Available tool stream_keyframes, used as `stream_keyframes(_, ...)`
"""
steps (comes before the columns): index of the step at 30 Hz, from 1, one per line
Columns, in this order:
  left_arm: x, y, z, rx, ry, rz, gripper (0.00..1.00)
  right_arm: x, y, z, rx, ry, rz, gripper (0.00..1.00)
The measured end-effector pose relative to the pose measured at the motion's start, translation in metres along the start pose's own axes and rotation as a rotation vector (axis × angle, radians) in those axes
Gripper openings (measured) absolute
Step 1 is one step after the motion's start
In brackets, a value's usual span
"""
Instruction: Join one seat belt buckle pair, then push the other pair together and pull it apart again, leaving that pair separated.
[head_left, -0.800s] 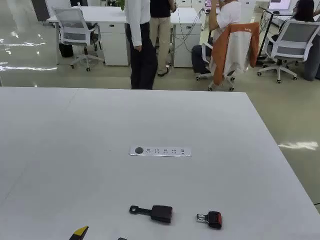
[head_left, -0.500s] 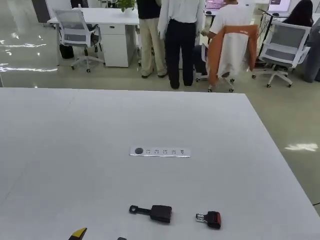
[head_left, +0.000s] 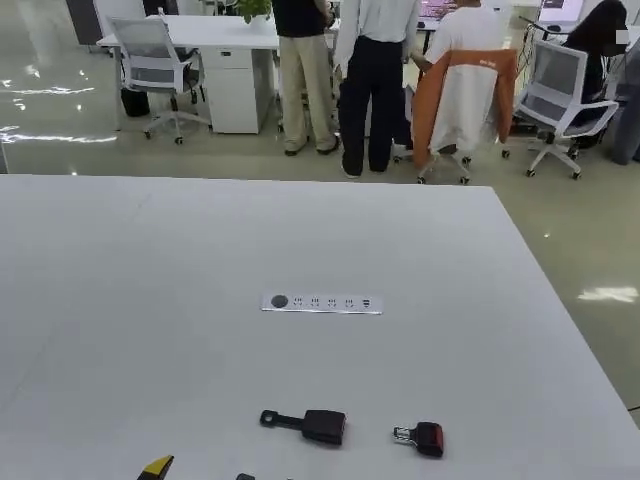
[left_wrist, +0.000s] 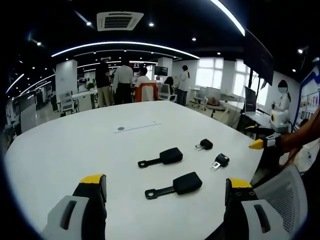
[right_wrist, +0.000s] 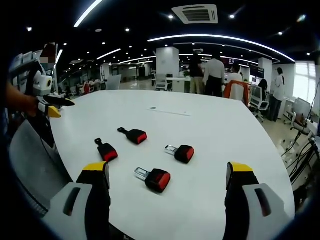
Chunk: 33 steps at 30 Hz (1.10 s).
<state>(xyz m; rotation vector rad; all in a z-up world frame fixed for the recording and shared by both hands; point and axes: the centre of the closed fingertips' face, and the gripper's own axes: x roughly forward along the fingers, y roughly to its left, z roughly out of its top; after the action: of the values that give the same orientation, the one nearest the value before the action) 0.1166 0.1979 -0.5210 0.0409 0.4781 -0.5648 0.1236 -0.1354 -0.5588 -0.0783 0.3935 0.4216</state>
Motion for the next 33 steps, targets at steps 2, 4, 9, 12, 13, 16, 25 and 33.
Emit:
stream_keyframes(2, 0.0004, 0.0003, -0.0007, 0.002, 0.002, 0.000, 1.00, -0.0003, 0.0001, 0.0003, 0.002, 0.000, 0.000, 0.97)
stream_keyframes(4, 0.0011, 0.0014, -0.0021, 0.001, 0.003, -0.001, 1.00, -0.0003, 0.0001, -0.0002, 0.001, 0.001, 0.000, 0.97)
stream_keyframes(9, 0.0020, 0.0043, -0.0043, 0.003, 0.004, 0.000, 1.00, -0.0002, 0.0008, -0.0024, 0.003, 0.003, 0.000, 0.97)
stream_keyframes(12, 0.0020, 0.0049, -0.0044, 0.001, 0.004, 0.001, 1.00, -0.0002, 0.0012, -0.0018, 0.002, 0.004, 0.002, 0.97)
stream_keyframes(13, 0.0023, 0.0056, -0.0047, 0.001, 0.003, 0.000, 1.00, -0.0001, 0.0009, -0.0016, 0.002, 0.003, 0.001, 0.97)
stream_keyframes(16, 0.0021, 0.0050, -0.0036, 0.002, 0.004, 0.000, 1.00, -0.0004, 0.0012, -0.0001, 0.002, 0.003, 0.000, 0.97)
stream_keyframes(25, 0.0024, 0.0041, -0.0030, 0.001, 0.002, 0.000, 1.00, 0.0002, 0.0008, -0.0003, 0.003, 0.002, -0.001, 0.97)
stream_keyframes(33, 0.0007, 0.0025, -0.0015, -0.001, 0.002, 0.001, 1.00, -0.0004, 0.0008, -0.0018, 0.004, 0.006, -0.001, 0.96)
